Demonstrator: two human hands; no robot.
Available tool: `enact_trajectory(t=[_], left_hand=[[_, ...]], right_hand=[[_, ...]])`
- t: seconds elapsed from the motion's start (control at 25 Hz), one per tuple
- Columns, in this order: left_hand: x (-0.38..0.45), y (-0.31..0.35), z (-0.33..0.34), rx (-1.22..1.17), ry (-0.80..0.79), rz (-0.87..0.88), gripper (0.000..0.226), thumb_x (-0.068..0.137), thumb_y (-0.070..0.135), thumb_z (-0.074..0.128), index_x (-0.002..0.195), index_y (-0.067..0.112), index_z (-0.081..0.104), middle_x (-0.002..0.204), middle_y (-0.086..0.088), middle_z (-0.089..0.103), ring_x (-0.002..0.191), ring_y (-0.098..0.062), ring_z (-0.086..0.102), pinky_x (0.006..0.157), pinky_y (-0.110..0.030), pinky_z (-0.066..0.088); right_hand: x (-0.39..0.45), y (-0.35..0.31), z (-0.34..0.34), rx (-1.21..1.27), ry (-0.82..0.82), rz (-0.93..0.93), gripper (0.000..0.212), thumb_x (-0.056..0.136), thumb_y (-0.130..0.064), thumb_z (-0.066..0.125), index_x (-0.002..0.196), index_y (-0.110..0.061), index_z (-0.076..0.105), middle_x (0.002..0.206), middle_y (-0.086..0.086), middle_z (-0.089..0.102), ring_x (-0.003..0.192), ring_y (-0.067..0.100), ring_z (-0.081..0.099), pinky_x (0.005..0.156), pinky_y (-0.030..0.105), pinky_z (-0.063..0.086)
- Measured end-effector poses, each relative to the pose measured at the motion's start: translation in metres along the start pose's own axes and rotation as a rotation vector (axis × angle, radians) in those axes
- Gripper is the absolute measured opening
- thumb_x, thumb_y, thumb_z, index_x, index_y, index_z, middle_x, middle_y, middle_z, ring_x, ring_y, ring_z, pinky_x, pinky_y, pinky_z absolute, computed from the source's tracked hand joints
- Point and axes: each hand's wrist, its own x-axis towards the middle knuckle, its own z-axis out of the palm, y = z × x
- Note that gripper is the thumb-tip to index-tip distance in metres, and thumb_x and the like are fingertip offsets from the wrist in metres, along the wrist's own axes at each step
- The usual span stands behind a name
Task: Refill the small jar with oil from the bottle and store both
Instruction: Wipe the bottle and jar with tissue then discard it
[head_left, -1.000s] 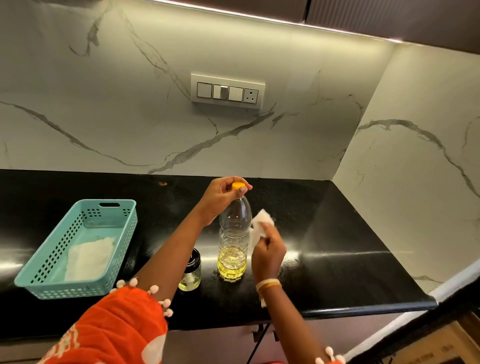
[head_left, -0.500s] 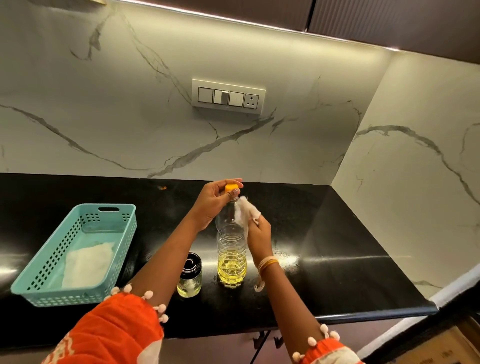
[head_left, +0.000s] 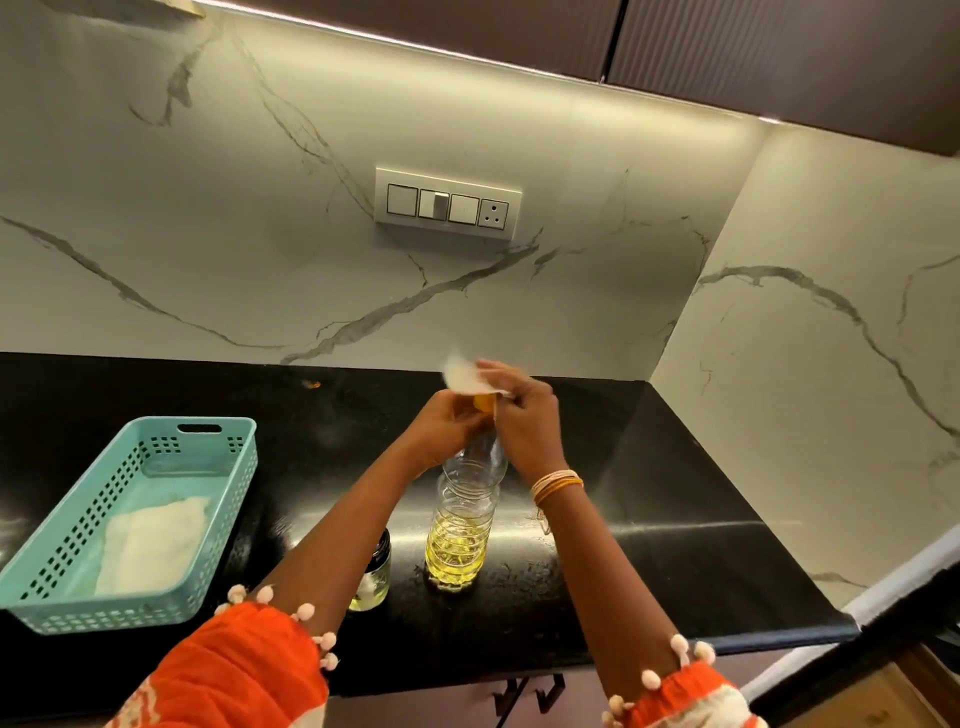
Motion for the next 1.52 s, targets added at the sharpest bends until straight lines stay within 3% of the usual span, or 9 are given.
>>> enact_trajectory(t=[0.12,0.24,0.48,0.64,0.84,1.08,1.24,1.4,1.52], left_hand=[[-0.004,0.005,0.001,-0.014,0.022,-0.039,0.018,0.093,0.007,0.057,0.089,0.025,0.058,0.086,0.002,0.064,0.08,-0.009,0.061,0.072,-0.019,0.051],[-0.006,0.001,-0.001,-0.016,0.055,-0.047,0.017,0.091,0.009,0.062,0.096,0.024,0.058,0.09,0.004,0.064,0.087,-0.012,0.063,0.073,-0.016,0.053],[-0.004,0.001,0.0,0.025,-0.005,0.031,0.013,0.091,0.005,0.061,0.094,0.017,0.064,0.087,-0.009,0.066,0.081,-0.02,0.065,0.077,-0.035,0.056],[-0.002,-0.003,0.001,0.026,0.025,0.012,0.011,0.09,0.009,0.063,0.1,0.013,0.064,0.086,-0.005,0.066,0.079,-0.016,0.065,0.072,-0.026,0.056],[-0.003,-0.004,0.004,-0.023,0.006,0.0,0.028,0.086,0.009,0.068,0.114,0.01,0.064,0.099,-0.001,0.07,0.087,-0.003,0.068,0.076,-0.016,0.054],[0.002,-0.006,-0.001,-0.078,0.028,0.016,0.037,0.088,0.002,0.064,0.124,0.005,0.056,0.106,-0.005,0.067,0.096,-0.011,0.067,0.081,-0.02,0.055],[0.002,-0.013,-0.01,-0.081,0.017,0.077,0.065,0.086,0.009,0.068,0.143,0.026,0.041,0.111,-0.007,0.063,0.098,-0.025,0.067,0.085,-0.032,0.058],[0.004,-0.013,-0.013,0.025,0.046,0.184,0.047,0.088,0.011,0.066,0.129,0.033,0.057,0.114,0.001,0.065,0.095,-0.014,0.063,0.089,-0.034,0.055],[0.003,-0.011,-0.014,0.196,0.098,0.227,0.038,0.086,0.017,0.07,0.12,0.033,0.064,0.112,0.003,0.066,0.095,-0.015,0.063,0.086,-0.035,0.056]], right_hand=[[-0.01,0.006,0.006,-0.031,-0.043,-0.047,0.029,0.086,-0.002,0.05,0.102,-0.01,0.073,0.113,0.005,0.067,0.104,0.008,0.061,0.092,0.017,0.05],[-0.009,0.011,0.004,0.128,-0.01,-0.022,0.018,0.088,-0.013,0.062,0.101,-0.009,0.073,0.105,0.006,0.071,0.102,0.012,0.065,0.09,0.028,0.054],[-0.013,0.021,-0.003,0.157,0.04,-0.062,0.026,0.084,0.007,0.06,0.101,-0.009,0.073,0.11,0.003,0.07,0.104,0.012,0.066,0.089,0.026,0.054],[-0.012,0.031,-0.008,0.241,0.074,-0.029,0.023,0.084,0.008,0.061,0.102,-0.003,0.072,0.108,0.008,0.071,0.103,0.014,0.067,0.087,0.028,0.055],[-0.007,0.039,-0.02,0.233,0.154,0.072,0.015,0.084,0.003,0.066,0.09,-0.009,0.073,0.086,0.005,0.073,0.082,0.019,0.071,0.078,0.037,0.06],[0.004,0.025,-0.012,0.164,-0.074,0.12,0.024,0.091,-0.008,0.06,0.114,-0.009,0.067,0.104,0.006,0.069,0.098,0.017,0.067,0.085,0.029,0.056],[-0.005,0.034,-0.012,0.143,0.079,0.141,0.01,0.083,-0.008,0.07,0.091,-0.013,0.073,0.083,0.003,0.072,0.081,0.016,0.07,0.072,0.026,0.058],[-0.01,0.045,-0.006,0.252,0.236,0.267,0.017,0.087,-0.008,0.064,0.08,-0.021,0.07,0.079,0.002,0.07,0.077,0.017,0.067,0.067,0.024,0.055],[-0.01,0.047,0.003,0.316,0.169,0.268,0.018,0.093,-0.013,0.057,0.083,-0.016,0.073,0.078,0.005,0.071,0.076,0.017,0.067,0.069,0.027,0.057]])
